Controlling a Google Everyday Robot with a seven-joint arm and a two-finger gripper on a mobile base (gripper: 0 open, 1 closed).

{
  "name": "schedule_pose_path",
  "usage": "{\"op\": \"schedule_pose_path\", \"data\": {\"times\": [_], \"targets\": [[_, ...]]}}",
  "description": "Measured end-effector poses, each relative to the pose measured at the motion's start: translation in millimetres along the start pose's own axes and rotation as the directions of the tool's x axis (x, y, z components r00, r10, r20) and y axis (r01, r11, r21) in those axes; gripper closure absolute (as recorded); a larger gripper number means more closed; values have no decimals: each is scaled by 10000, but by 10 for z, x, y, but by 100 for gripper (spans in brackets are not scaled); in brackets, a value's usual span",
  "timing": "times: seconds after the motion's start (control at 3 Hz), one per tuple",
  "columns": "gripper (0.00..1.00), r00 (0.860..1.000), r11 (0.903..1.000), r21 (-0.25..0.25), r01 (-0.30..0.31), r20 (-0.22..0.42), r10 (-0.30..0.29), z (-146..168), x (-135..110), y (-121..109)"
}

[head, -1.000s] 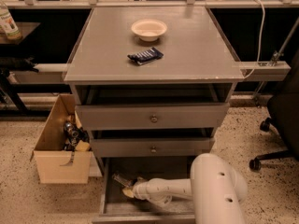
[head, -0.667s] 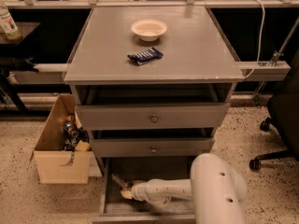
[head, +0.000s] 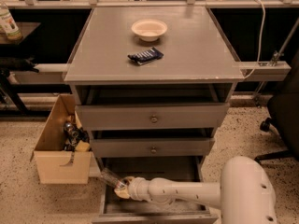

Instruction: Pick water bottle from bottom drawer and place on counter

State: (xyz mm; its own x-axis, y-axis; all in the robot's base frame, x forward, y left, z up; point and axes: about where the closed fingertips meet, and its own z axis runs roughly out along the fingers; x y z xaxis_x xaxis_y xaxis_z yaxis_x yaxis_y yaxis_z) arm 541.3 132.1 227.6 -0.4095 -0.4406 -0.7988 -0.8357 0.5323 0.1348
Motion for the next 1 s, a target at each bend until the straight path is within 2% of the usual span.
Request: {"op": "schedule_pose_path", "data": {"times": [0.33, 0.67, 1.0], "targets": [[100, 9920, 9930, -849, 821, 1026, -732, -383, -417, 291], [100, 9920, 9930, -847, 822, 1025, -734, -382, -417, 291], [100, 9884, 9933, -810, 825, 1339, -712, -450, -496, 274]]}}
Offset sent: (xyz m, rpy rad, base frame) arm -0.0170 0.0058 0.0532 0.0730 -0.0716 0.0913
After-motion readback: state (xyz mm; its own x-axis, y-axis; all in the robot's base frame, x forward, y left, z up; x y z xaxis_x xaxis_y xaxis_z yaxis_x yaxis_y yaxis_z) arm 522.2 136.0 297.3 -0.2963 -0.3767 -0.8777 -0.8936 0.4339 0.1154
